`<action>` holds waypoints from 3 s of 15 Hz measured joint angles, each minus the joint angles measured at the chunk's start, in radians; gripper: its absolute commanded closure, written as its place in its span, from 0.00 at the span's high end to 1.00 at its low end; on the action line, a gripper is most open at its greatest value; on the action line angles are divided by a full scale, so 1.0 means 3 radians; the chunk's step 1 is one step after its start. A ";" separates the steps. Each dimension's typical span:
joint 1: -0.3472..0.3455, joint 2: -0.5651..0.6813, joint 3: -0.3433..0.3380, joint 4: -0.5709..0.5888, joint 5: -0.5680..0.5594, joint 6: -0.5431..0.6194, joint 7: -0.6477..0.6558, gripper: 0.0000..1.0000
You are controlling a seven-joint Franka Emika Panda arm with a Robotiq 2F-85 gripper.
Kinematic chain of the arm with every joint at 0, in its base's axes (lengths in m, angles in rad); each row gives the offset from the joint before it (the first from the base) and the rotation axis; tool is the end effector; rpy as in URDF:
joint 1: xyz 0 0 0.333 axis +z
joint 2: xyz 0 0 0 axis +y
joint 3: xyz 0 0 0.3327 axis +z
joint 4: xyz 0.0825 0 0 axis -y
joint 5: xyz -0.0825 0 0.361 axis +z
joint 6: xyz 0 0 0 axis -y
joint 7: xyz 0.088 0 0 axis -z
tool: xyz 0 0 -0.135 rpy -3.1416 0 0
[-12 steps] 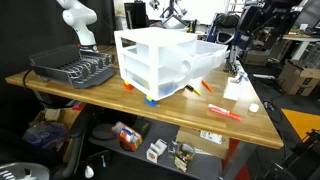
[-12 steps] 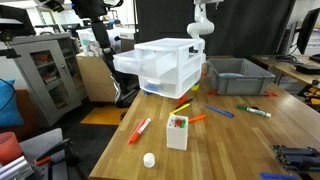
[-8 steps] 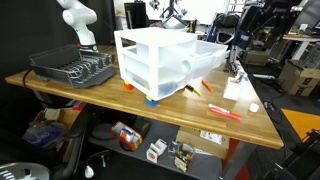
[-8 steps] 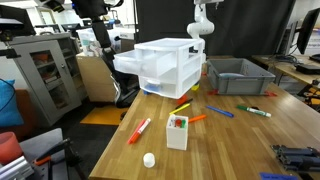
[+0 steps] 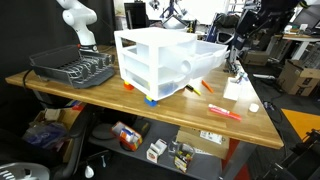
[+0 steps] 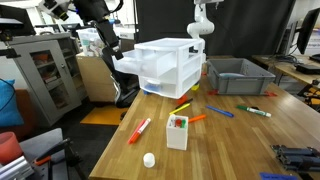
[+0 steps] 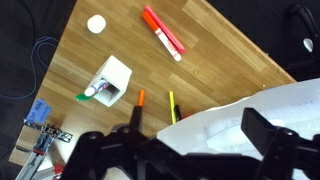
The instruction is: Close the first top drawer
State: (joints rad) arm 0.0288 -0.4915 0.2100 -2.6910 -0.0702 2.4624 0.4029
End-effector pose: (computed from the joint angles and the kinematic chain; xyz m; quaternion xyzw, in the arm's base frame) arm 0.3670 0.0864 0.4085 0.9874 -0.0626 0.1417 0.0326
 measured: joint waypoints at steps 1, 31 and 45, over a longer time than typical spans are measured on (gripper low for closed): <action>0.0000 0.0000 0.0020 -0.0033 -0.0046 0.0080 -0.0001 1.00; 0.0698 0.0487 -0.0424 -0.0146 0.0793 0.0969 -0.1291 0.00; 0.0991 0.0938 -0.0556 0.0016 0.1301 0.1724 -0.1455 0.00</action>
State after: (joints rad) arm 0.3262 -0.2100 0.0433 -2.6861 0.3202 2.9796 -0.0336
